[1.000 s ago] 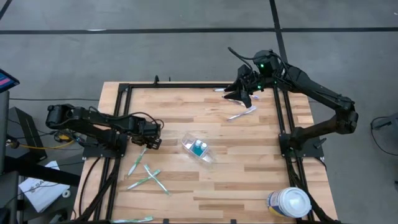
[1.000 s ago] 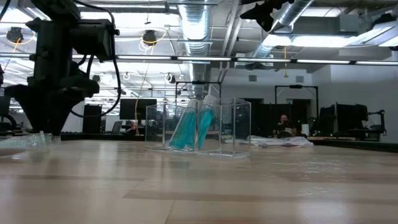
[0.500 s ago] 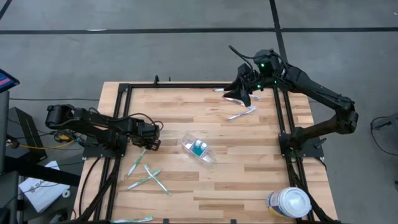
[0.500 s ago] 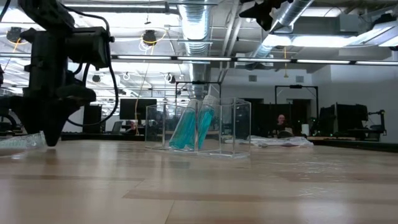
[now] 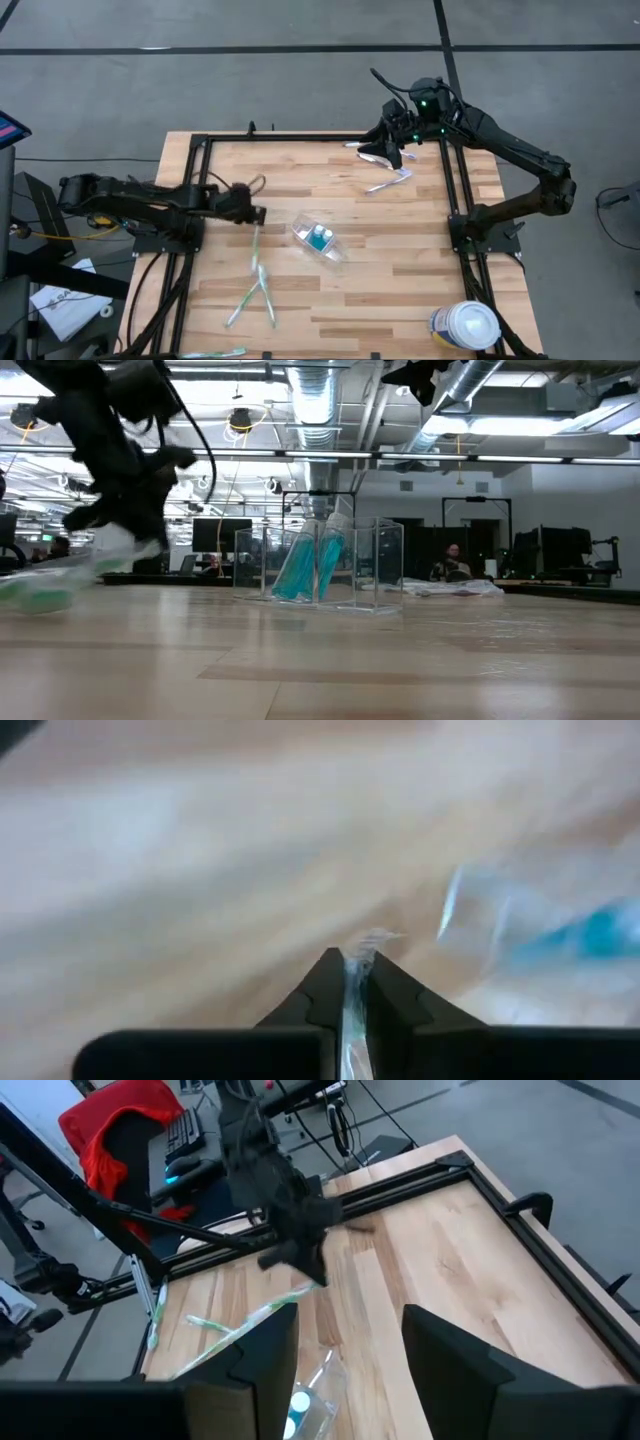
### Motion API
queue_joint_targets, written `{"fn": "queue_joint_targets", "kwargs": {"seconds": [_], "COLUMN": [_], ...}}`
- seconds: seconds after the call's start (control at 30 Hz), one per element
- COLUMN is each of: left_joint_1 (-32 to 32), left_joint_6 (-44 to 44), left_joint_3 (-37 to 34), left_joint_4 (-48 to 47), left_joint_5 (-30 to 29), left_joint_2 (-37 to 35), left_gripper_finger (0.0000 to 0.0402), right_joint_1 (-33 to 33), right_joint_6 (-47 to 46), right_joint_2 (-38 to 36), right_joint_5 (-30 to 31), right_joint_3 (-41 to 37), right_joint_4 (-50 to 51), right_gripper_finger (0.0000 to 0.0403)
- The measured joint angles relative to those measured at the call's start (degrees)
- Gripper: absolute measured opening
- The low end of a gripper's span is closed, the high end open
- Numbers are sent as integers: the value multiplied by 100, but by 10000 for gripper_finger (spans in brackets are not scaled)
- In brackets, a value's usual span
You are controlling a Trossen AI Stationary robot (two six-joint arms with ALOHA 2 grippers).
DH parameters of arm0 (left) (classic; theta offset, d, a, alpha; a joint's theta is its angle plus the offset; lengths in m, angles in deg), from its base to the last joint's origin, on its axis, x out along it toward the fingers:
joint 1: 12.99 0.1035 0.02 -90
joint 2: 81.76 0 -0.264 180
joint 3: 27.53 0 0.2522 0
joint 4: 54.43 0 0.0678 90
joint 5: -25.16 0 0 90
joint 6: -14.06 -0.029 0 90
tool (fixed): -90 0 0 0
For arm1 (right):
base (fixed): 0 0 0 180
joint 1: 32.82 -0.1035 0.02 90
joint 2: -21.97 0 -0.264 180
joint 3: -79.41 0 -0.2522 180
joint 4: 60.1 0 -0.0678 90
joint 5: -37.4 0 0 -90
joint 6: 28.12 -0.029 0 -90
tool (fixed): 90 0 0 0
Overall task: Pick & Place toothbrushing station
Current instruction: Put the green toothbrush into the transparent organizer
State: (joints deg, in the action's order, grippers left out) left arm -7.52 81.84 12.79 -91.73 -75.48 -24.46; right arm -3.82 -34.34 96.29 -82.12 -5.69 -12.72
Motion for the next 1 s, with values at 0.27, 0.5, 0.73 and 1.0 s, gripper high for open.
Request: {"fn": "queue_joint_targets", "kwargs": {"seconds": [0.27, 0.5, 0.73, 1.0], "left_joint_1": [484, 512, 465, 138], "left_joint_6": [-1447, -3563, -4419, -4654], "left_joint_3": [0, 107, 567, 824], "left_joint_4": [1714, 4300, 4338, 4438], "left_joint_5": [-933, -1105, -996, -841], "left_joint_2": [-962, -1112, -589, 542], "left_gripper_finger": [11, 10, 11, 11], "right_joint_1": [6, 11, 9, 72], "right_joint_6": [-4, -70, -137, -404], "right_joint_2": [0, 0, 0, 0], "right_joint_5": [0, 0, -20, -46], "right_joint_3": [0, 0, 0, 0], "right_joint_4": [-4, -28, -43, -90], "right_gripper_finger": [168, 167, 166, 162]}}
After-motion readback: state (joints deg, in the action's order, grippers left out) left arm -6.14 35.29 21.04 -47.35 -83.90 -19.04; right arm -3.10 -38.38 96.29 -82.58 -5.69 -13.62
